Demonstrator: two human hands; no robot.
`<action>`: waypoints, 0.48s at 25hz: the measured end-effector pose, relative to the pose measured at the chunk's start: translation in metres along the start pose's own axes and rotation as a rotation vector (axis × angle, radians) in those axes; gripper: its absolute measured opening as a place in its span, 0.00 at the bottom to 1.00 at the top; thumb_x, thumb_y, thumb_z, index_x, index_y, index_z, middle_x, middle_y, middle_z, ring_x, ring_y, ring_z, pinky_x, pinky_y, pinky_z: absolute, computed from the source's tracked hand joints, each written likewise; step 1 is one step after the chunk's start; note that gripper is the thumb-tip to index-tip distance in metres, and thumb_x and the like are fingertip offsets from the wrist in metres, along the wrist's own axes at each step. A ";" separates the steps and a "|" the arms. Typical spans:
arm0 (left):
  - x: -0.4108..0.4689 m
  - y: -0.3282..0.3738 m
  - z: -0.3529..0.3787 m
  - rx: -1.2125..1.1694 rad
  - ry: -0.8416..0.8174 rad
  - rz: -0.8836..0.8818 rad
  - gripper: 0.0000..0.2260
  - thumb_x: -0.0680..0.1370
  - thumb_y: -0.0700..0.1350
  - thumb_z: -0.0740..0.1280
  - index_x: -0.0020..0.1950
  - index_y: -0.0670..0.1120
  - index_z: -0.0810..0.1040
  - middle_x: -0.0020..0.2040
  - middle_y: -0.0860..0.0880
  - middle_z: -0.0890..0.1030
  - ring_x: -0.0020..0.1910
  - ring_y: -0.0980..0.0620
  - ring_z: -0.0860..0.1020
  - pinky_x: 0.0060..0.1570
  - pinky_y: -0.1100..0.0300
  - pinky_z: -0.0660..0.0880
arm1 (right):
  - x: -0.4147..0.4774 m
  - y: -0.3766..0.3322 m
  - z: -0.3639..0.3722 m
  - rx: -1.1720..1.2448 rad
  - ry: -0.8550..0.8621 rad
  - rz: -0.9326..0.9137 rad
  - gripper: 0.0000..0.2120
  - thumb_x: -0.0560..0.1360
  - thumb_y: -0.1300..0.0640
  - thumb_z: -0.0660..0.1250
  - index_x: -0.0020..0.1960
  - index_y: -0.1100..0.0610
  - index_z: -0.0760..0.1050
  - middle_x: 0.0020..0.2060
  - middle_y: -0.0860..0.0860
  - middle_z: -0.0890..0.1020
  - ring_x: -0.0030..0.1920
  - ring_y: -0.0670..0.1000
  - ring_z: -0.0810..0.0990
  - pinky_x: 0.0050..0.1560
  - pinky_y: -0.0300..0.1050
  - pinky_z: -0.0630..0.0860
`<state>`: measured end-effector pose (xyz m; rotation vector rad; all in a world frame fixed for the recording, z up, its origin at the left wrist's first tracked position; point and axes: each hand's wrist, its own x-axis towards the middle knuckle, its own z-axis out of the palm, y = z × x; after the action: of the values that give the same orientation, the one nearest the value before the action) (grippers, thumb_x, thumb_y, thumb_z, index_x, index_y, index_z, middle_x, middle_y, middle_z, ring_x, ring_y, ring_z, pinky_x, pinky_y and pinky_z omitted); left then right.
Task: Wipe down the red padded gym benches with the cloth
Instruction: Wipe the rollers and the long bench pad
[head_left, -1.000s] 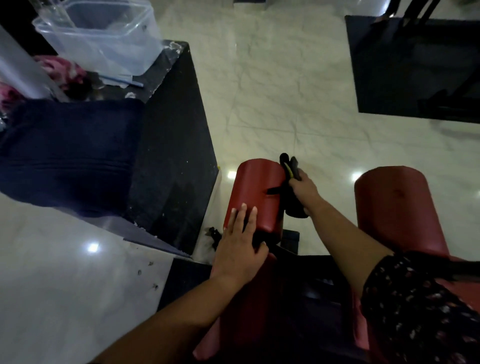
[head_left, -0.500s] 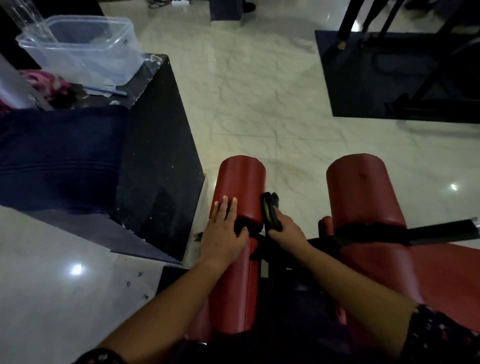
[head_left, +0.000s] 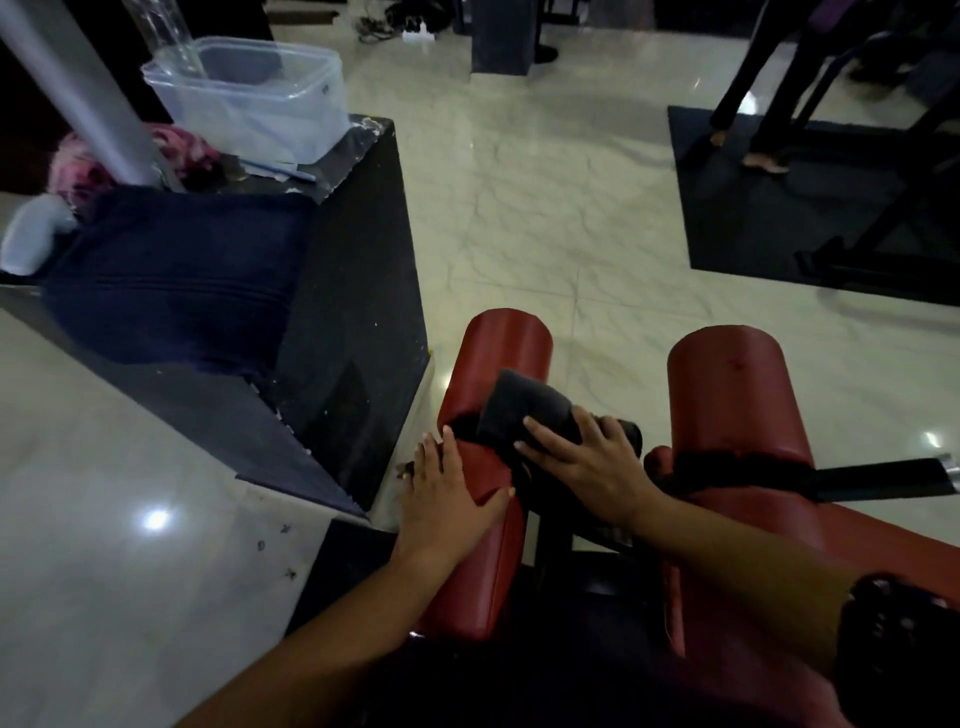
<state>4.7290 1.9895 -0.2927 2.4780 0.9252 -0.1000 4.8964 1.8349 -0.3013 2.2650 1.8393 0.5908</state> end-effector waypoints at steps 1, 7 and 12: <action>-0.001 0.001 0.000 -0.004 -0.003 -0.005 0.50 0.74 0.71 0.60 0.80 0.45 0.37 0.81 0.41 0.44 0.80 0.44 0.44 0.77 0.46 0.49 | 0.009 0.010 -0.001 -0.066 -0.024 -0.081 0.30 0.71 0.49 0.66 0.73 0.44 0.67 0.72 0.48 0.66 0.60 0.67 0.67 0.46 0.59 0.75; -0.004 -0.002 -0.001 -0.024 -0.012 -0.004 0.51 0.74 0.71 0.59 0.79 0.42 0.37 0.81 0.41 0.42 0.80 0.45 0.42 0.76 0.51 0.45 | 0.073 0.027 -0.032 -0.354 -0.130 -0.444 0.30 0.77 0.48 0.64 0.77 0.42 0.59 0.77 0.46 0.59 0.67 0.68 0.63 0.55 0.61 0.69; -0.003 0.000 -0.003 -0.013 -0.046 -0.009 0.53 0.73 0.73 0.60 0.79 0.40 0.36 0.80 0.39 0.42 0.80 0.45 0.42 0.76 0.54 0.43 | 0.148 -0.008 -0.054 -0.363 -0.237 -0.616 0.21 0.78 0.48 0.65 0.70 0.42 0.68 0.73 0.43 0.63 0.68 0.65 0.66 0.53 0.60 0.71</action>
<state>4.7268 1.9890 -0.2895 2.4499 0.9147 -0.1528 4.8922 1.9736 -0.2256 1.3735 1.9668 0.4693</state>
